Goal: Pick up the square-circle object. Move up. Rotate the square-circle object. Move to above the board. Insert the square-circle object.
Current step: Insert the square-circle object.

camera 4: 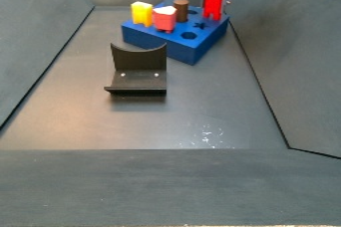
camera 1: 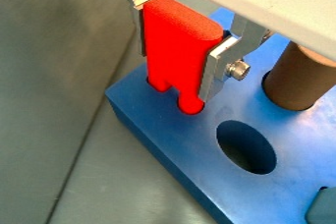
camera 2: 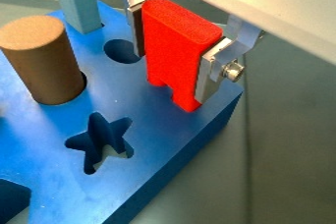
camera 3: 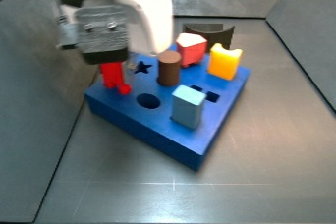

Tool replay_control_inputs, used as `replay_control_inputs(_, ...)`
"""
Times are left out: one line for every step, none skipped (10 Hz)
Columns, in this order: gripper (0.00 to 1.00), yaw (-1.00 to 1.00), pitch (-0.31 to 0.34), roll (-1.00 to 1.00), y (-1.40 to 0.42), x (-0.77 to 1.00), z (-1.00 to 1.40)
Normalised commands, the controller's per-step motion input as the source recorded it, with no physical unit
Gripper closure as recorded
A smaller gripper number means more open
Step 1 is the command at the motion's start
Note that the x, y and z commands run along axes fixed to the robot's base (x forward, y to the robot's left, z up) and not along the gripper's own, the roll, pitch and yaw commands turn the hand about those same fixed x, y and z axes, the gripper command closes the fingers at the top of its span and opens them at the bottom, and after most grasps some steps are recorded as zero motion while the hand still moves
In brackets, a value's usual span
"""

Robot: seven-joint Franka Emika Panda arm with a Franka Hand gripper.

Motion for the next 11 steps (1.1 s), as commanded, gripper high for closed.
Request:
replay_control_inputs(1.00, 0.17, -0.254, 0.12, -0.06, -0.21, -0.73)
replay_control_inputs(1.00, 0.10, -0.180, 0.07, -0.01, 0.18, -0.83)
replay_control_inputs(1.00, 0.00, -0.009, 0.01, -0.05, 0.81, -0.70)
replay_control_inputs(1.00, -0.07, 0.014, 0.00, -0.06, 0.95, -0.52)
replay_control_inputs(1.00, -0.17, 0.049, 0.00, 0.00, 0.22, 0.00)
replay_control_inputs(1.00, 0.00, 0.000, 0.02, -0.01, 0.00, -0.06)
replay_control_inputs(1.00, 0.00, -0.104, 0.12, 0.00, 0.00, -0.61)
replay_control_inputs(1.00, 0.00, -0.156, 0.13, 0.00, 0.00, -0.87)
replay_control_inputs(1.00, 0.00, 0.000, 0.00, 0.00, 0.00, -0.05)
replay_control_inputs(1.00, 0.00, 0.000, -0.01, 0.00, 0.00, 0.00)
replay_control_inputs(1.00, 0.00, -0.059, 0.00, 0.00, 0.00, -0.03)
